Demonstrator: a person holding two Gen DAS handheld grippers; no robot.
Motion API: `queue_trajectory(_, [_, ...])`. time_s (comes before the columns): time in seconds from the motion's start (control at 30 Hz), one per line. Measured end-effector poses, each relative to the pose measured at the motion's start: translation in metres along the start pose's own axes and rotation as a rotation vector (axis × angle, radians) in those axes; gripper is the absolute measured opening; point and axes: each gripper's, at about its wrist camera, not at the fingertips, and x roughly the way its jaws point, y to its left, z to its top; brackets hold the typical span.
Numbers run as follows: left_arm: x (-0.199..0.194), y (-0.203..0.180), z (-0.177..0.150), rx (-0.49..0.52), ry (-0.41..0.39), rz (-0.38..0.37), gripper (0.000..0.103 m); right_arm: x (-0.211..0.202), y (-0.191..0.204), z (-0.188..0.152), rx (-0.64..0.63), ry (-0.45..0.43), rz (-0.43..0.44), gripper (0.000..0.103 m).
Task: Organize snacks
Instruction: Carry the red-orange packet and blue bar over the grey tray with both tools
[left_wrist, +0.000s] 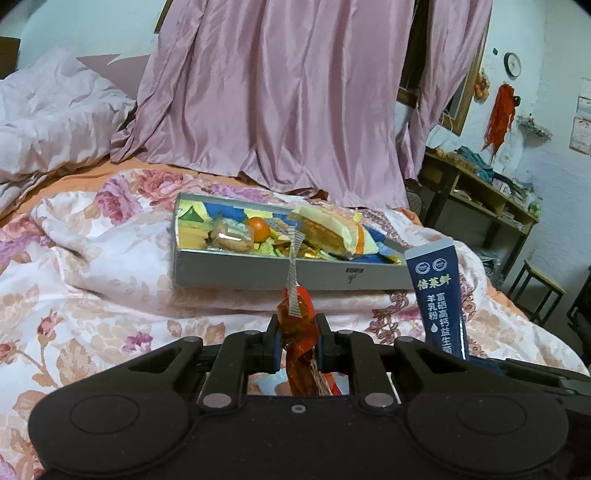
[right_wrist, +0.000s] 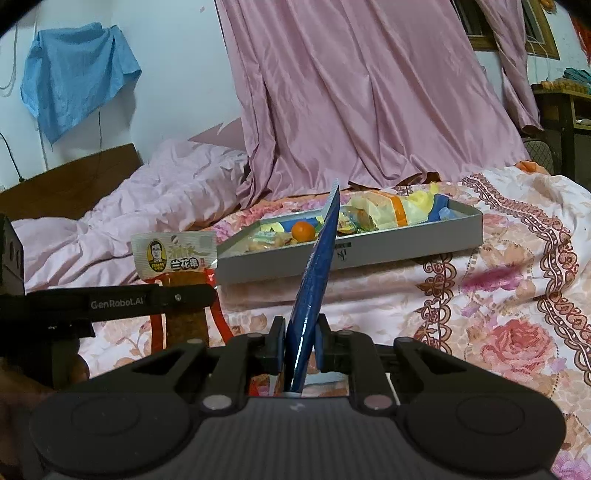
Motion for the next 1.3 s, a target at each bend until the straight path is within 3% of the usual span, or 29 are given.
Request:
queue_trajectory(0.77, [0.010,-0.005,0.072,-0.078,-0.173,-0.075,0.018,0.007,-0.014,0.053,0.019,-0.085,0.013,0.017])
queue_trajectory(1.1, [0.048,0.003,0.124,-0.150,-0.318,-0.060,0.018,0.030,-0.017,0.111,-0.065,-0.136,-0.028,0.017])
queue_trajectory(1.3, [0.080,0.017,0.130,-0.147,-0.313,-0.021,0.018,0.060,-0.018,0.132,-0.125,-0.133,-0.051,0.017])
